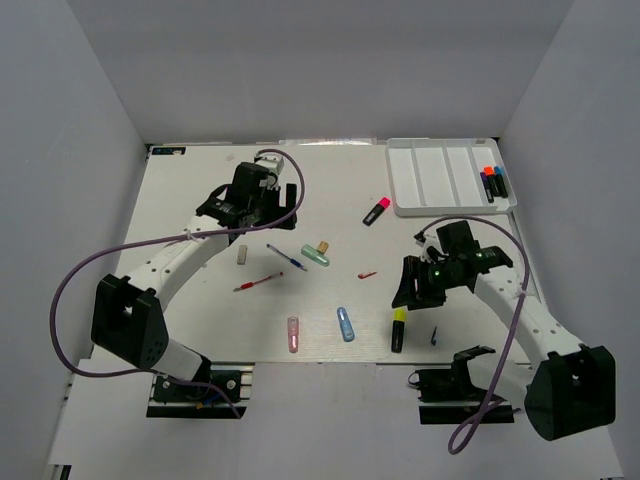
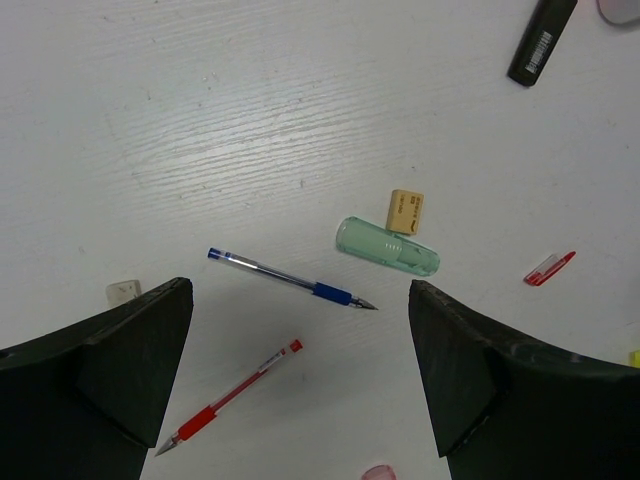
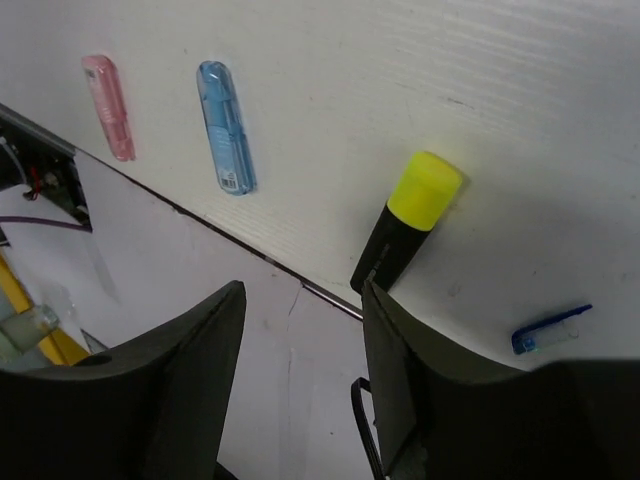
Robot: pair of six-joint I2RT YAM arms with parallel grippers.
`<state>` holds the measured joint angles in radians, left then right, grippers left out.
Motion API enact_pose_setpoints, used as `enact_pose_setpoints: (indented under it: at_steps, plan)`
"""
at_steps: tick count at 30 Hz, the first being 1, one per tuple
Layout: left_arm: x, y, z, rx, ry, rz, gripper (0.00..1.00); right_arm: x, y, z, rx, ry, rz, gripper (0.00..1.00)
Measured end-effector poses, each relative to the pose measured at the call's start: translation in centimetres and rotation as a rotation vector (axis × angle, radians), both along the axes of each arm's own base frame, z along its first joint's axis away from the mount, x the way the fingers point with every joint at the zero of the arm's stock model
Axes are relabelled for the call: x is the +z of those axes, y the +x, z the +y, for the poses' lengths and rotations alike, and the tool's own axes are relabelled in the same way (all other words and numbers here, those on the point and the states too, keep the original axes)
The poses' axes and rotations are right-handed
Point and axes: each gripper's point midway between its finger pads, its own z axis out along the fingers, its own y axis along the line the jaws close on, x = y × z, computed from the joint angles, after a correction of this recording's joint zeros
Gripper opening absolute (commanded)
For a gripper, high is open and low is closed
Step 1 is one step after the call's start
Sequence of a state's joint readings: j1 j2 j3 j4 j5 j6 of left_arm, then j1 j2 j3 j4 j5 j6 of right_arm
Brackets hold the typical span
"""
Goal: Sort the stationery into containers
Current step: Grab a piece of stationery with the right arm
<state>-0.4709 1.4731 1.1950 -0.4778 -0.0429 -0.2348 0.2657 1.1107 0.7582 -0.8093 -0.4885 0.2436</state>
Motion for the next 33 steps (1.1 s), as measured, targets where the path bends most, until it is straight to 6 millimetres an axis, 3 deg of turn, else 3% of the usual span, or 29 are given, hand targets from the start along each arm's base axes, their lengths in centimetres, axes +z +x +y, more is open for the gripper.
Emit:
enact_pose_setpoints:
  at_steps: [5,6,7,13,21,27,33]
  plan:
    - [-0.3,0.1,0.0,0.007,-0.007,0.011,0.98,-1.2,-1.0,-0.8,-0.045,-0.087,0.005,0.58]
    - [-0.4,0.1,-0.1,0.008,-0.008,0.016,0.98,-1.5,-1.3,-0.8,-0.053,-0.095,0.019,0.85]
    - [-0.6,0.1,-0.1,0.010,-0.008,0.021,0.97,-1.8,-1.6,-0.7,-0.069,-0.098,0.040,0.89]
    - [-1.1,0.2,-0.1,0.014,-0.005,0.033,0.97,-3.4,-3.7,0.0,-0.051,-0.118,0.110,0.89]
    - [-1.2,0.3,-0.1,0.018,-0.001,0.032,0.97,-5.7,-3.7,-1.2,-0.093,-0.272,0.159,0.89]
    - [-1.8,0.7,-0.2,0.020,0.004,0.039,0.97,-6.7,-2.6,-1.9,-0.125,-0.385,0.178,0.88]
    - [-1.8,1.2,-0.3,0.025,0.000,0.025,0.97,-5.9,-0.5,-0.4,-0.099,-0.401,0.123,0.76]
